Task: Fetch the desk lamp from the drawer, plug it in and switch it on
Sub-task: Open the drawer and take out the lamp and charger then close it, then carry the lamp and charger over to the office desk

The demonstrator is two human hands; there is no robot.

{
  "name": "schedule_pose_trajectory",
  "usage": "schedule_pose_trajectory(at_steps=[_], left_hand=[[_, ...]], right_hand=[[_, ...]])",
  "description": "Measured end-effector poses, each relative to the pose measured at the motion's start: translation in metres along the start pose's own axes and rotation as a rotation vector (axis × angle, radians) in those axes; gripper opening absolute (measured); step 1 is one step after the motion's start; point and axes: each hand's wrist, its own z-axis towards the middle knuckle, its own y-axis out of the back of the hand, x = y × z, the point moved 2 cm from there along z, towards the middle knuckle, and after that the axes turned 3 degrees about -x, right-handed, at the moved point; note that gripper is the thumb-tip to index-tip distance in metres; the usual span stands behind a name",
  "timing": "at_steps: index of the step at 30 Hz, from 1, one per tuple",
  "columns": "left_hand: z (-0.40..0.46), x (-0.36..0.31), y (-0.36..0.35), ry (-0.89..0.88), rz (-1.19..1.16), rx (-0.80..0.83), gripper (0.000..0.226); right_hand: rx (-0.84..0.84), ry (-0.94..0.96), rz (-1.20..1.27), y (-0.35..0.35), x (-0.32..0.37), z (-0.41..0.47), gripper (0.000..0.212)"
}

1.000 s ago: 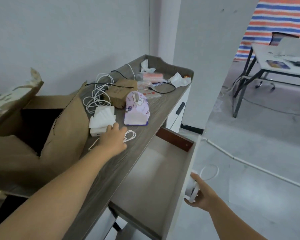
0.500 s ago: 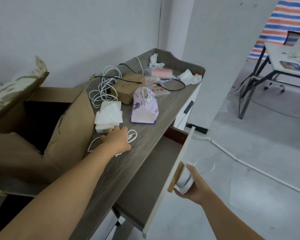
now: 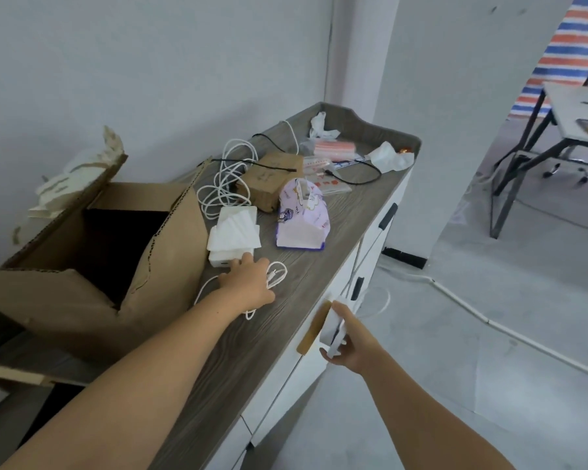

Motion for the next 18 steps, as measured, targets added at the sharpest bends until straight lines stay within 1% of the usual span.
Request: schedule_pose_trajectory(at_steps=[3, 4, 6, 7, 9, 11, 13, 17, 18], left_hand=[[-0.001, -0.018, 0.011, -0.074, -0.011, -0.049, 0.035], [-0.002, -0.035, 0.019, -0.127, -0.013, -0.071, 0.036], [0.0, -0.065, 0.033, -0.213, -0.013, -0.098, 0.041], [0.0, -0.086, 0.041, -0.266, -0.018, -0.112, 0.041], [0.0, -0.124, 0.053, -0.343, -0.036, -0.122, 0.036], [-0.001, -0.161, 0.058, -0.422, -0.033, -0.138, 0.031], [-0.007, -0.208, 0.057, -0.519, -0.038, -0.124, 0.031], [-0.02, -0.29, 0.036, -0.642, -0.027, -0.095, 0.04], [-0.023, -0.308, 0.029, -0.668, -0.022, -0.082, 0.042]], right_hand=[[-0.039, 0.134, -0.153, 0.008, 0.032, -0.015, 0.043], [-0.075, 0.199, -0.186, 0.019, 0.047, -0.024, 0.046], [-0.156, 0.335, -0.317, 0.038, 0.078, -0.037, 0.065], [-0.231, 0.398, -0.418, 0.053, 0.094, -0.046, 0.077], [-0.416, 0.487, -0.598, 0.084, 0.12, -0.068, 0.086], [-0.627, 0.492, -0.776, 0.113, 0.139, -0.096, 0.088], [-0.803, 0.472, -0.882, 0.15, 0.15, -0.126, 0.086], [-1.005, 0.426, -0.937, 0.22, 0.146, -0.17, 0.08], [-1.03, 0.402, -0.947, 0.236, 0.143, -0.177, 0.081]])
